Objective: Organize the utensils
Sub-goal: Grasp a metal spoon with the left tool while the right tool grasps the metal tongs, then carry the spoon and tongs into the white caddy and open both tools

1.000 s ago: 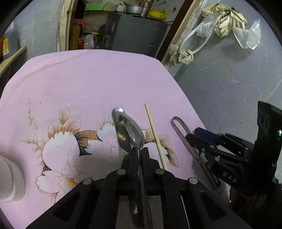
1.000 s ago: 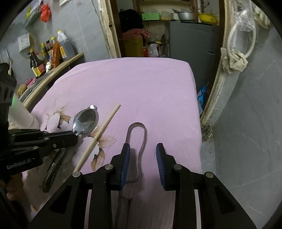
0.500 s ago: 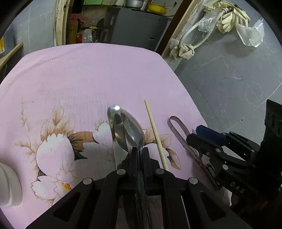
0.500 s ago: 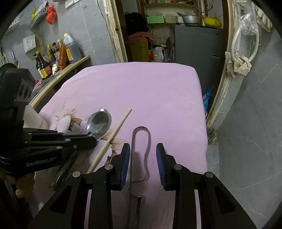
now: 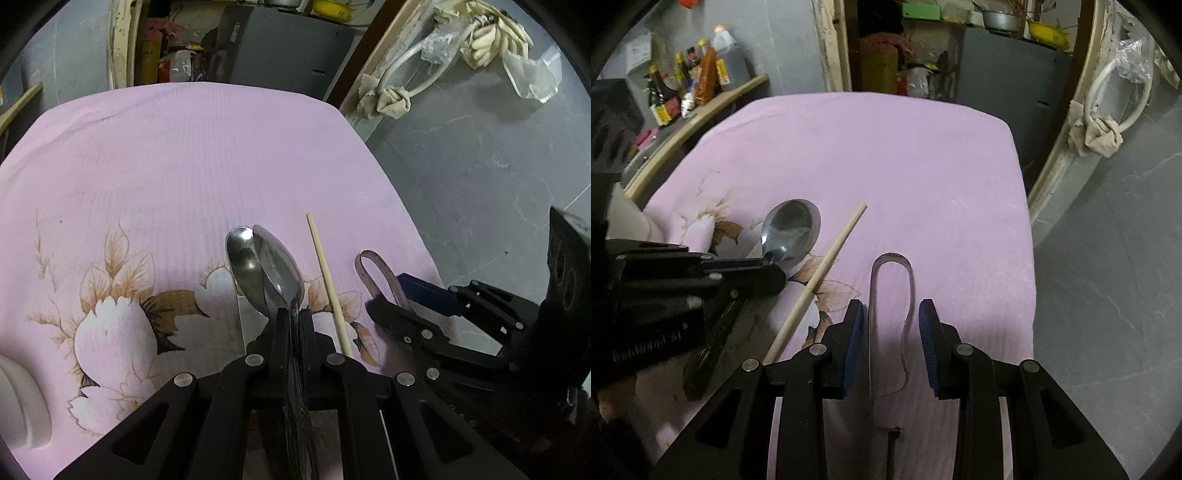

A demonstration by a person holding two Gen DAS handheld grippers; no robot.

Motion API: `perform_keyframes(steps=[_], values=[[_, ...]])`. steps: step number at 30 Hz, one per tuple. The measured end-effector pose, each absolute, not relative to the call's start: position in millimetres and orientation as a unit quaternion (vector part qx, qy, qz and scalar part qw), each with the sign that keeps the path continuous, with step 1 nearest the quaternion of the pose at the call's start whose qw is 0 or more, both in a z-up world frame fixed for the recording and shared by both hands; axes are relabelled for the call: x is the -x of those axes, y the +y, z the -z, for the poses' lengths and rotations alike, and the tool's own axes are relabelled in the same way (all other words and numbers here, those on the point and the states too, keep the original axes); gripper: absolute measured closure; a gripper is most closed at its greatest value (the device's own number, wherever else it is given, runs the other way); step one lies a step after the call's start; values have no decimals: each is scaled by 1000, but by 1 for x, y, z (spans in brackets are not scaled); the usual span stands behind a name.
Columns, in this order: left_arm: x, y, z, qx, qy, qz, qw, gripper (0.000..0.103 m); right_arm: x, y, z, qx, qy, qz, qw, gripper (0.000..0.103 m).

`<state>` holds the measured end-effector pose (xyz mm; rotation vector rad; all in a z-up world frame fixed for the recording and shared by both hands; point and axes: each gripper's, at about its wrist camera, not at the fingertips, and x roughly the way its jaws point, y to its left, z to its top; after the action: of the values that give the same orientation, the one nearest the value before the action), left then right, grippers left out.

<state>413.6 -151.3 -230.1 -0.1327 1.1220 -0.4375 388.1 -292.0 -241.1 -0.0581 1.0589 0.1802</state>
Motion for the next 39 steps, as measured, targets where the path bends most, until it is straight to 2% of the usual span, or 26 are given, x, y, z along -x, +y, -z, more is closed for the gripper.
perform_keyframes(steps=[1, 2, 8, 14, 20, 30, 36, 39], values=[[-413, -154, 229, 52, 526, 203, 824, 98, -390, -292, 240, 24, 510, -82, 856, 76], [-410, -157, 228, 41, 523, 200, 828, 98, -392, -293, 239, 13, 515, -77, 853, 83], [-388, -158, 204, 10, 467, 189, 864, 100, -380, -312, 230, -70, 491, -74, 865, 83], [-352, -154, 156, -47, 364, 161, 916, 100, -337, -318, 192, -129, 382, -93, 910, 83], [-324, -136, 111, -77, 278, 129, 949, 100, -310, -308, 153, -142, 295, -108, 939, 83], [-292, -80, 54, -78, 185, 99, 975, 100, -289, -253, 84, -131, 197, -122, 964, 83], [-279, -27, 26, -27, 147, 78, 986, 100, -282, -209, 53, -115, 183, -141, 966, 83], [-279, 17, 17, 30, 141, 65, 987, 100, -279, -186, 44, -112, 179, -151, 966, 83]])
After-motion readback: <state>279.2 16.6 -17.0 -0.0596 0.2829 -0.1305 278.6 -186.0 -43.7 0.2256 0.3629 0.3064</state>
